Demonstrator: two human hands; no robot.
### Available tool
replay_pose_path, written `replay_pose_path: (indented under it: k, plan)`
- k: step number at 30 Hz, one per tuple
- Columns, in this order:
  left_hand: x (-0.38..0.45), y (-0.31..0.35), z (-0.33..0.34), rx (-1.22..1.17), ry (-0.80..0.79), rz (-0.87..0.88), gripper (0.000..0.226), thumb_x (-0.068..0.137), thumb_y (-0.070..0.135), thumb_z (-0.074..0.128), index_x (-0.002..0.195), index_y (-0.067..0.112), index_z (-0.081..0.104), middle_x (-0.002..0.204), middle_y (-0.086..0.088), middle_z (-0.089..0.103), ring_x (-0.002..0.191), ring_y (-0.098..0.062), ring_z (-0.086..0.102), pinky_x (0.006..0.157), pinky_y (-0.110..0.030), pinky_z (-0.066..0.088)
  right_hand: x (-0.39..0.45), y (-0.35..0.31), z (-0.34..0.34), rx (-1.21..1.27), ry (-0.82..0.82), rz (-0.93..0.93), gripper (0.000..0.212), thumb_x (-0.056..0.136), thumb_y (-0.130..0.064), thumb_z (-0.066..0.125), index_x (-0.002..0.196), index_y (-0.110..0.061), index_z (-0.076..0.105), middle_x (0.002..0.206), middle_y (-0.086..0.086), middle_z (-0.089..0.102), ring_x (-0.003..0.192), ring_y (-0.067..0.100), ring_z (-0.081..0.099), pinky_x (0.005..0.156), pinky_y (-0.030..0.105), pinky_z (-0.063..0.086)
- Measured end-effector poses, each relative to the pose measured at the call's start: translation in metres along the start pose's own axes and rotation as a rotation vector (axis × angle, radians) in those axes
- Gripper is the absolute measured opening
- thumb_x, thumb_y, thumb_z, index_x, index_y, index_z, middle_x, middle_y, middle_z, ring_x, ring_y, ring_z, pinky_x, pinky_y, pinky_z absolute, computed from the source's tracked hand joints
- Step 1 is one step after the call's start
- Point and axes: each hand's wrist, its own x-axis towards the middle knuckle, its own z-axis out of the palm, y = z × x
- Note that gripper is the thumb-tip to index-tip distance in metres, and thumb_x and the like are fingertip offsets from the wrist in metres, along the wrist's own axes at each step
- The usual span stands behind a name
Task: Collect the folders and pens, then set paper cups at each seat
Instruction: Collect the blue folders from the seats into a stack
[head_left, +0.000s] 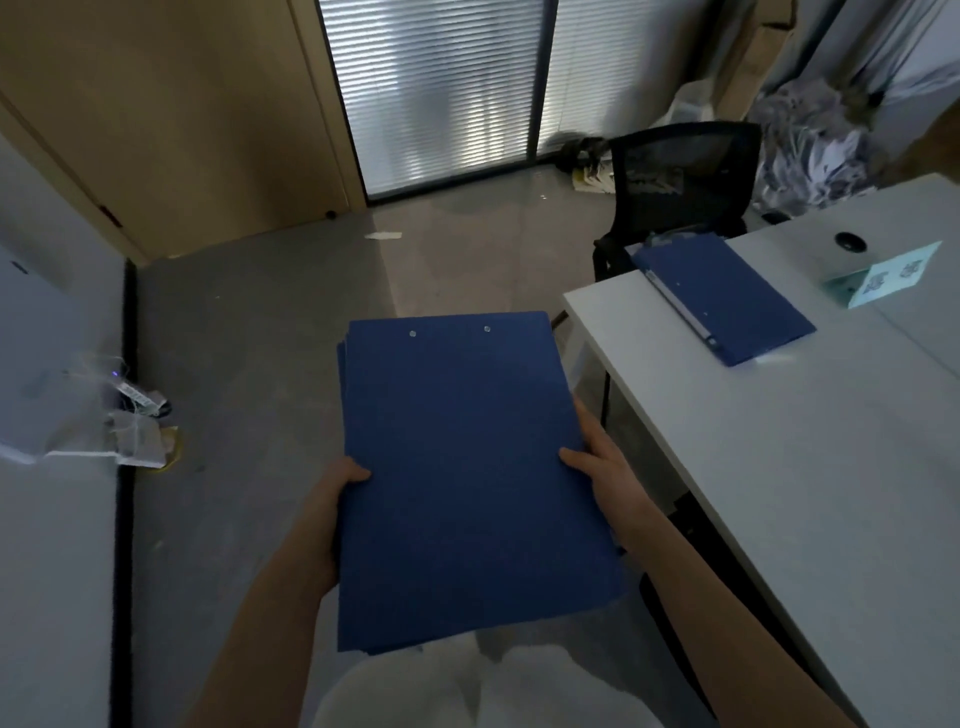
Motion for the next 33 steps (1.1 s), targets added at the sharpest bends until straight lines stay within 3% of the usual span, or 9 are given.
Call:
replay_pose_path:
  k: [5,9,12,15,19,23,26,29,33]
  plan:
    - [0.060,0.068,0.017,0.139,-0.072,-0.073,0.032,0.082,0.026,0.070,0.108,0.010,0.066,0.093,-0.013,0.076,0.087,-0.036,0.069,0.067,-0.045,0.056,0.061,-0.020,0.004,0.022,0.119,-0.003,0.058,0.099,-0.009,0.043,0.146,-0.036,0.023,0.132,-0.021,0.048,0.106,-0.010,0.059,0.076,0.012,0.052]
    - [0.111,0.107,0.058,0.190,-0.123,-0.078,0.028,0.080,0.021,0.072,0.104,0.010,0.066,0.083,-0.010,0.077,0.078,-0.034,0.071,0.061,-0.043,0.056,0.110,-0.027,-0.022,0.012,0.245,0.032,0.056,0.099,-0.017,0.045,0.148,-0.036,0.024,0.142,-0.013,0.044,0.113,-0.006,0.054,0.076,0.011,0.052]
    - [0.149,0.133,0.093,0.206,-0.135,-0.052,0.015,0.084,0.016,0.069,0.098,0.012,0.065,0.072,-0.004,0.076,0.069,-0.029,0.072,0.058,-0.040,0.054,0.149,-0.037,-0.046,-0.004,0.314,0.047,0.050,0.099,-0.016,0.045,0.145,-0.029,0.031,0.133,-0.010,0.050,0.102,-0.009,0.059,0.072,0.010,0.052]
    - [0.191,0.160,0.131,0.214,-0.165,-0.049,0.022,0.082,0.018,0.069,0.104,0.012,0.065,0.081,-0.006,0.077,0.071,-0.030,0.073,0.058,-0.040,0.057,0.196,-0.050,-0.081,0.012,0.335,0.136,0.042,0.099,-0.026,0.047,0.139,-0.028,0.038,0.127,-0.004,0.057,0.106,0.010,0.062,0.080,0.022,0.054]
    - [0.237,0.196,0.180,0.196,-0.158,-0.051,0.029,0.082,0.019,0.069,0.110,0.011,0.066,0.094,-0.010,0.077,0.079,-0.032,0.074,0.065,-0.045,0.058,0.256,-0.069,-0.144,-0.022,0.388,0.310,0.039,0.102,-0.038,0.032,0.125,-0.016,0.055,0.118,0.005,0.062,0.104,0.023,0.061,0.082,0.032,0.051]
    - [0.272,0.225,0.221,0.178,-0.167,-0.054,0.031,0.081,0.020,0.068,0.111,0.010,0.065,0.096,-0.011,0.076,0.080,-0.034,0.073,0.067,-0.047,0.057,0.318,-0.075,-0.221,-0.198,0.624,0.388,0.033,0.097,-0.032,0.040,0.102,-0.008,0.062,0.099,0.007,0.061,0.094,0.026,0.059,0.089,0.046,0.052]
    - [0.296,0.243,0.243,0.184,-0.144,-0.047,0.032,0.081,0.021,0.068,0.111,0.009,0.065,0.095,-0.012,0.076,0.081,-0.035,0.072,0.068,-0.047,0.056,0.356,-0.074,-0.265,-0.479,0.682,0.449,0.028,0.095,-0.025,0.038,0.074,-0.011,0.050,0.079,0.003,0.053,0.081,0.022,0.050,0.065,0.032,0.044]
    - [0.319,0.261,0.261,0.188,-0.114,-0.046,0.030,0.080,0.019,0.069,0.109,0.010,0.065,0.095,-0.012,0.075,0.085,-0.036,0.070,0.068,-0.046,0.055,0.389,-0.063,-0.297,-0.593,0.654,0.516,0.026,0.094,-0.020,0.041,0.108,-0.005,0.058,0.113,0.011,0.057,0.100,0.028,0.054,0.076,0.029,0.041]
    - [0.354,0.289,0.276,0.216,-0.106,-0.074,0.022,0.085,0.019,0.066,0.106,0.012,0.064,0.092,-0.011,0.075,0.082,-0.036,0.070,0.065,-0.045,0.055,0.418,-0.048,-0.311,-0.641,0.588,0.586,0.055,0.085,-0.024,0.046,0.138,-0.007,0.041,0.141,0.013,0.044,0.125,0.033,0.045,0.103,0.042,0.039]
